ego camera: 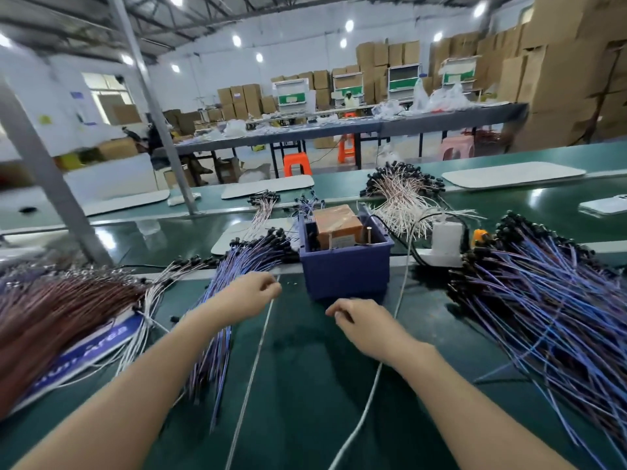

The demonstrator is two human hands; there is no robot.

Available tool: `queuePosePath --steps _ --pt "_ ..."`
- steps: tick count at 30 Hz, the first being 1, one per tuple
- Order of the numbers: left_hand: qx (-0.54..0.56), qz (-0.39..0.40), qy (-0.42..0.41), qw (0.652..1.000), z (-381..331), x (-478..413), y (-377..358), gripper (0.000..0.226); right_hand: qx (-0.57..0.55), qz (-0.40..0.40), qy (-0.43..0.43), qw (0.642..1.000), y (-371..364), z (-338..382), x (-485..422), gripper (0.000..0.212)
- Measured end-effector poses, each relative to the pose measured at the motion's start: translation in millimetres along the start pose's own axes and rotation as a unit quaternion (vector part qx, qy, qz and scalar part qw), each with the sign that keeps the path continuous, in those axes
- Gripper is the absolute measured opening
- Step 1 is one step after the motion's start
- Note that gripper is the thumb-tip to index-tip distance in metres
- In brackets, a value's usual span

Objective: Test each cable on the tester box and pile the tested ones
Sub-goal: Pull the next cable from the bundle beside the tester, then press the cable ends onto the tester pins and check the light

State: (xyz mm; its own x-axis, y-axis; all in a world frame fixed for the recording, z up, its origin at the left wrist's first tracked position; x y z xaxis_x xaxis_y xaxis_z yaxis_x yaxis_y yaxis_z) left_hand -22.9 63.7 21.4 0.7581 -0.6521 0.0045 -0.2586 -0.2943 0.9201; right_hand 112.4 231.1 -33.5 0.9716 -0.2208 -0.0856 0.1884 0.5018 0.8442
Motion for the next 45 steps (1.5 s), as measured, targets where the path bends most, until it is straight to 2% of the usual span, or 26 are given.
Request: queuePosePath --steps 5,9,12,20,25,27,30,34,41,45 --pt "0.009 -0.112 0.13 0.985 72 -12 27 0.032 -0.012 -0.061 -0.005 0.998 -13 -11 2 0.026" --pt "0.028 -0.119 0.205 0.971 111 -12 21 0.025 -0.044 -0.081 -0.008 0.996 -11 -15 1 0.024" --pt "0.051 -0.127 0.208 0.969 117 -11 11 0.033 -0.049 -0.094 -0.007 0.994 -11 -15 2 0.024" --pt "0.071 -0.21 0.2 0.954 119 -10 9 0.032 -0.057 -0.113 -0.013 0.992 -9 -17 3 0.024" --pt "0.042 -0.24 0.17 0.955 116 -14 14 0.032 -0.051 -0.124 -0.012 0.991 -8 -17 4 0.024" --pt "0.028 -0.234 0.136 0.962 107 -17 13 0.032 -0.055 -0.128 -0.014 0.99 -8 -18 3 0.024" --pt "-0.021 -0.183 0.09 0.979 89 -25 3 0.033 -0.057 -0.135 -0.018 0.989 -7 -19 3 0.022" --pt "-0.109 -0.114 0.095 0.983 78 -37 -11 0.041 -0.055 -0.137 -0.022 0.989 -7 -20 3 0.022" --pt "-0.166 -0.072 0.089 0.98 65 -61 -11 0.049 -0.079 -0.142 -0.027 0.986 -5 -21 1 0.02" --pt "-0.193 -0.046 0.089 0.976 59 -77 -12 0.045 -0.101 -0.155 -0.037 0.982 -5 -25 -2 0.019"
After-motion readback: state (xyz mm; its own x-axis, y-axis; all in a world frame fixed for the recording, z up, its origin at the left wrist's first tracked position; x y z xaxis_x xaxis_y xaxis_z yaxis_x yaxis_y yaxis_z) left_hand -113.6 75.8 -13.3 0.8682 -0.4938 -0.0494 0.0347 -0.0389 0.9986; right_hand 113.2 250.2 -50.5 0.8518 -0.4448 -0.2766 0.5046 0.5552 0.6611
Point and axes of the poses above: each hand's wrist, its own x-axis away from the middle knuckle, its own y-axis out of the back of the hand, z = x × y, the point moved 6 cm from there along -x, towards the middle knuckle
